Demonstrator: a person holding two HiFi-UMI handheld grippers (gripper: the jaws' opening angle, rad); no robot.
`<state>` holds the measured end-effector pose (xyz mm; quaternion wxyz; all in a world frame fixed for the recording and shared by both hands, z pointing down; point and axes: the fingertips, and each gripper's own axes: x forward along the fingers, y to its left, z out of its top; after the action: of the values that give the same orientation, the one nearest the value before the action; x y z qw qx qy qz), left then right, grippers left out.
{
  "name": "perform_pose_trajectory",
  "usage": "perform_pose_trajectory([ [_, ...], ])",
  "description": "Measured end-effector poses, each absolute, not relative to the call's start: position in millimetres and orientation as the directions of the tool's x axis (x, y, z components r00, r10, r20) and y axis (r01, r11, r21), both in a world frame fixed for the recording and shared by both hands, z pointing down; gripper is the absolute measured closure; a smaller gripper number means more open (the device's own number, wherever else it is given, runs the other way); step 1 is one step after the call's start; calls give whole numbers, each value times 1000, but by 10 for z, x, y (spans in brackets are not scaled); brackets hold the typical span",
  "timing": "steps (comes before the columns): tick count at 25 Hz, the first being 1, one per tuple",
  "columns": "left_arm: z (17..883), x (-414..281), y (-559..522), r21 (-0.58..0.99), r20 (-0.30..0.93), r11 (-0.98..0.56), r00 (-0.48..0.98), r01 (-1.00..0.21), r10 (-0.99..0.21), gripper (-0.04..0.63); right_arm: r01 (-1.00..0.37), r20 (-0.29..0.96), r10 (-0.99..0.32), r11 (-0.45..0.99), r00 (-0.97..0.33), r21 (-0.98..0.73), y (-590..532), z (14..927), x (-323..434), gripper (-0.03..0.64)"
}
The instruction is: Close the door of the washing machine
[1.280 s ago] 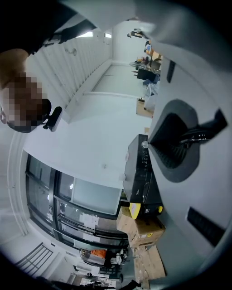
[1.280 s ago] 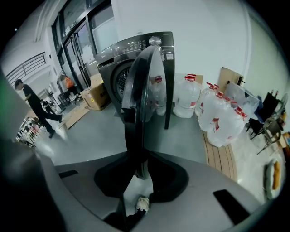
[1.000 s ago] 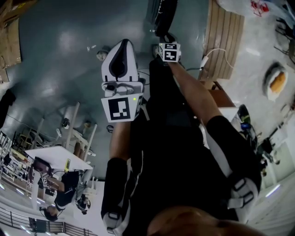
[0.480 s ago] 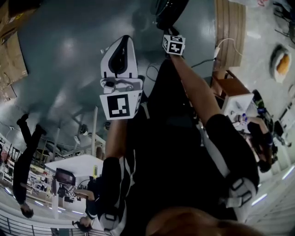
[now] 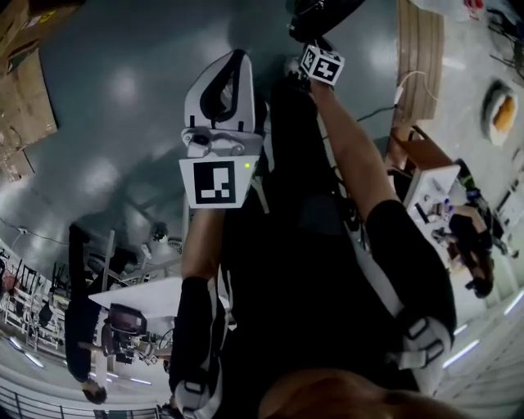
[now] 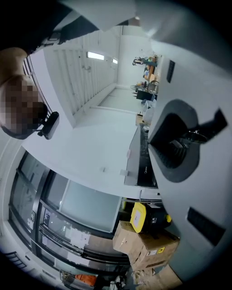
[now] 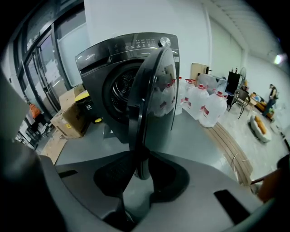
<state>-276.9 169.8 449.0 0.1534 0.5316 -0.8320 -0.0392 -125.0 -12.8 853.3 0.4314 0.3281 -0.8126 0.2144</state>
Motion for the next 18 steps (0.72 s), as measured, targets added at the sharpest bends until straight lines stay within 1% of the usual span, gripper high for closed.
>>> perform_pose_trajectory([
  [5,4592,-3000,1869,242,222,427,-379,-871,-899,591,-751,832,-369,655,-415,-84,36,8532,-1599,528],
  [11,4642,-3413,1815,233,207,417,-374,-878,-904,591,-777,825,-384,622,-414,-100,116,8536,-2101,522],
  [18,4693,-3783,1731,237,208,421,-377,-876,-902,591,-776,815,-391,621,-428,-110,170,8519,-2575,515],
])
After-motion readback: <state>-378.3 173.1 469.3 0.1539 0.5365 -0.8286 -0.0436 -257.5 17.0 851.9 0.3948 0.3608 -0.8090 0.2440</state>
